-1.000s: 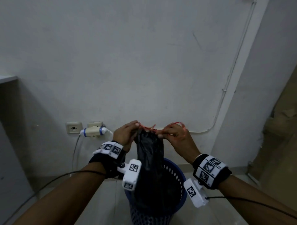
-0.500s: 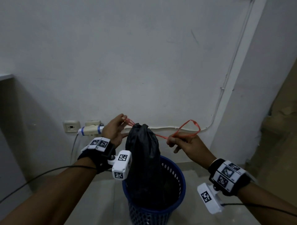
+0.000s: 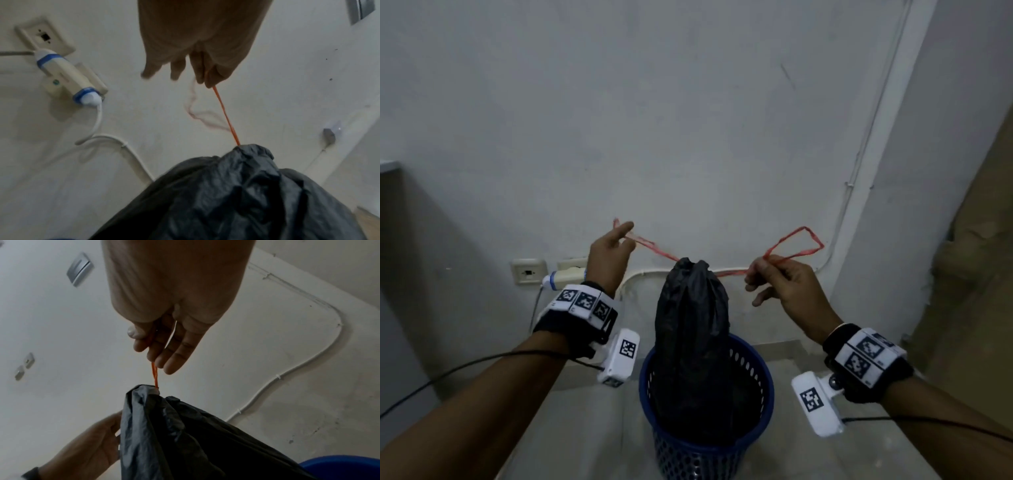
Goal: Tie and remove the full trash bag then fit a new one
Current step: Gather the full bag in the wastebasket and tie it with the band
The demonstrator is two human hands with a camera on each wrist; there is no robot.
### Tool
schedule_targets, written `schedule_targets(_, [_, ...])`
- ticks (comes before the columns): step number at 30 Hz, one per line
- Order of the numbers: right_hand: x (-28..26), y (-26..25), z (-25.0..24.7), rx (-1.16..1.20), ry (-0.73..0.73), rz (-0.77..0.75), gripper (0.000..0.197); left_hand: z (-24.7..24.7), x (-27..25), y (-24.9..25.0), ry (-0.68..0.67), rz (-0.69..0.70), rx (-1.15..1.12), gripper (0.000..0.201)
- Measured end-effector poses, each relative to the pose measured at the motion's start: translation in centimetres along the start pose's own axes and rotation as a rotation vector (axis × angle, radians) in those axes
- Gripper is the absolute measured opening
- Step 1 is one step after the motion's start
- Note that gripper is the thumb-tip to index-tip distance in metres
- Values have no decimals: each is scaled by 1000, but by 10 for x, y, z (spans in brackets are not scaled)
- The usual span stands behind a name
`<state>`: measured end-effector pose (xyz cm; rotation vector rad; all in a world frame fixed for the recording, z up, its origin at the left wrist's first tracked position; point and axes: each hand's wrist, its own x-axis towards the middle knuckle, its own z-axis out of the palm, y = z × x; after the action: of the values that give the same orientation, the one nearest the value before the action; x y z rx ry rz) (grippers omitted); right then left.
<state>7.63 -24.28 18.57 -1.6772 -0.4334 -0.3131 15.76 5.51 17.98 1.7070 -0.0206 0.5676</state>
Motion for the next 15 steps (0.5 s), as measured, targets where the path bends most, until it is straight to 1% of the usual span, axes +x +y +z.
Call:
schedule_targets(3, [4,-8,-2,54,32,14,27,-1,-4,2,-92,-130,-145,40])
schedule_targets(4, [5,-12,-3,84,43,20,28,-1,-6,4,-112,-145,-204,38])
schedule_targets(5, [6,-15,-3,117,53,24,29,-1,-7,5,-129,-141,-245,35])
schedule_targets(7, [7,-21,-5,153,59,26,28,-2,-6,7,-134,-82,-186,24])
schedule_targets(8, [6,-23,-6,154,54,25,28,-3,-6,8,-121,-46,-128,17])
schedule_targets(10, [3,-24,-9,154,40,34,28,-6,-5,3,-68,-26,-63,13])
schedule_targets(12, [-3,-22,-13,160,40,51,29,-14,-3,-8,1,-98,-122,16])
schedule_targets(14, [-7,-19,-18,155,52,65,31,-25,1,-24,110,-205,-236,22])
schedule_targets(15, [-9,-18,-19,149,57,74,31,-32,4,-32,167,-225,-232,23])
